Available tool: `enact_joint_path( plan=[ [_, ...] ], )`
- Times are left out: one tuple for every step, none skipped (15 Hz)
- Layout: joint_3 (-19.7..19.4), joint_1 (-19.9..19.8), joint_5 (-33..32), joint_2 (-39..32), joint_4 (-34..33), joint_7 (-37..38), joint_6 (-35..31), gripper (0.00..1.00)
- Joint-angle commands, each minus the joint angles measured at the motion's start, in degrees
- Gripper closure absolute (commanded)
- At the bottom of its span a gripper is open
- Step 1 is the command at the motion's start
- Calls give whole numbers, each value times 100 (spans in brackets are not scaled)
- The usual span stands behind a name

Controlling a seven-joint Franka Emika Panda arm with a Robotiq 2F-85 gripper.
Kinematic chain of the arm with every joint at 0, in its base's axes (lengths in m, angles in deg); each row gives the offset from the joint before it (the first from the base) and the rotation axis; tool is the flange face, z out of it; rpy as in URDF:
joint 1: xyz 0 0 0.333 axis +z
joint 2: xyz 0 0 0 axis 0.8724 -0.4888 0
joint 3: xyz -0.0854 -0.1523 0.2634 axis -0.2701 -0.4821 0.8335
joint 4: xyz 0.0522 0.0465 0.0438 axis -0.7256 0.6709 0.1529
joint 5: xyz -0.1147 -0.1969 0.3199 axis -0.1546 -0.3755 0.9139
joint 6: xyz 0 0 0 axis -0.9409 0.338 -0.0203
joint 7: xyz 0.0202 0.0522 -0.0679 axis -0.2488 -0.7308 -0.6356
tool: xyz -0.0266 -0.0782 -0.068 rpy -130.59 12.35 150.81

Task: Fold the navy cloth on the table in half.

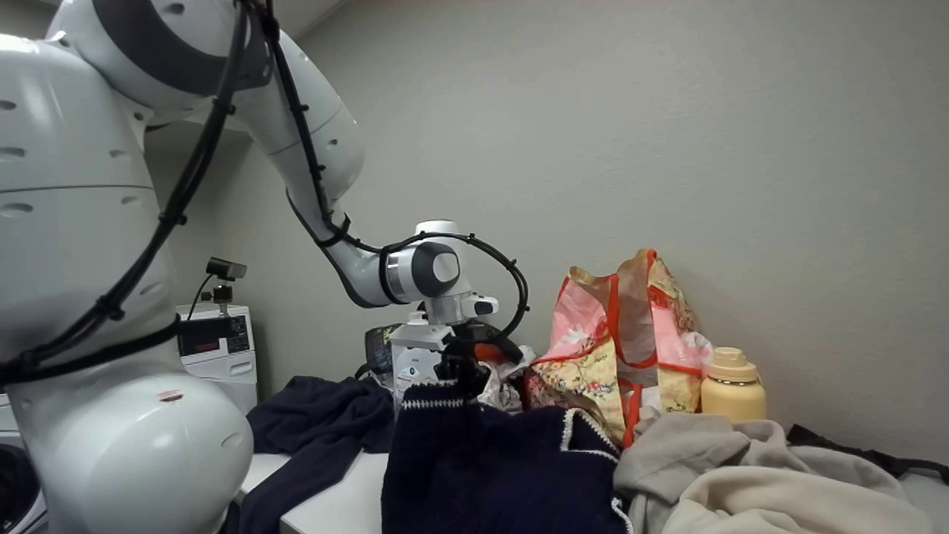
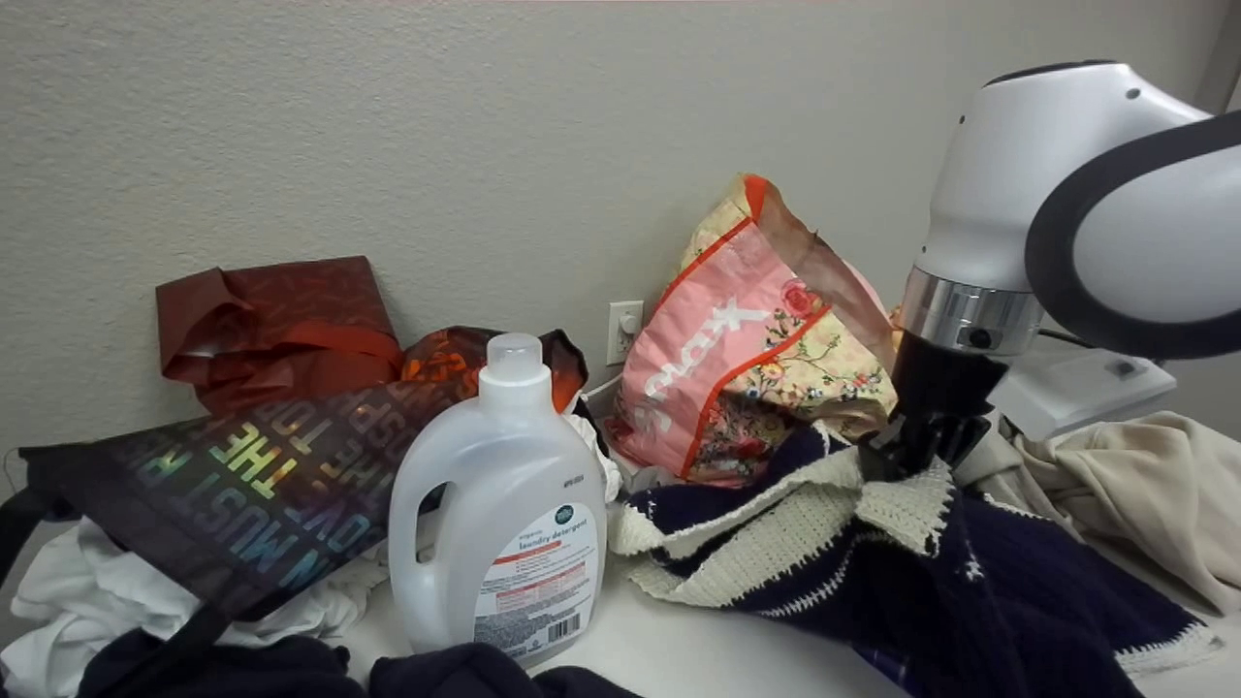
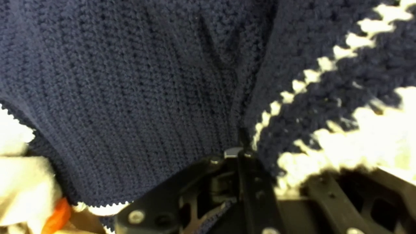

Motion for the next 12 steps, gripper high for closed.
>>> enact_joint_path(
  plan=[
    [-80,-190,-59,-379,-426,116,161,97],
    [-126,-232,-34,-469,-519,105,195,97],
    [-194,-281,10,-575,-632,56,265,97],
    [-269,-320,42,-668,-736,2,361,97],
    [-356,-370,80,-754,-837,-42,456,97],
    [-432,-408,112,-833,-931,-67,554,97],
    [-519,-454,154,-913,-1035,-103,671,97],
    [-600,-496,186,-976,-1137,-124,788,97],
    [-685,-547,247,-1019,-1227,-185,935,97],
    [-767,-601,318,-1063,-1324,-242,1092,97],
    [-839,-647,370,-1102,-1411,-257,1211,97],
    [-917,-706,442,-1149,-1515,-288,1356,97]
  ],
)
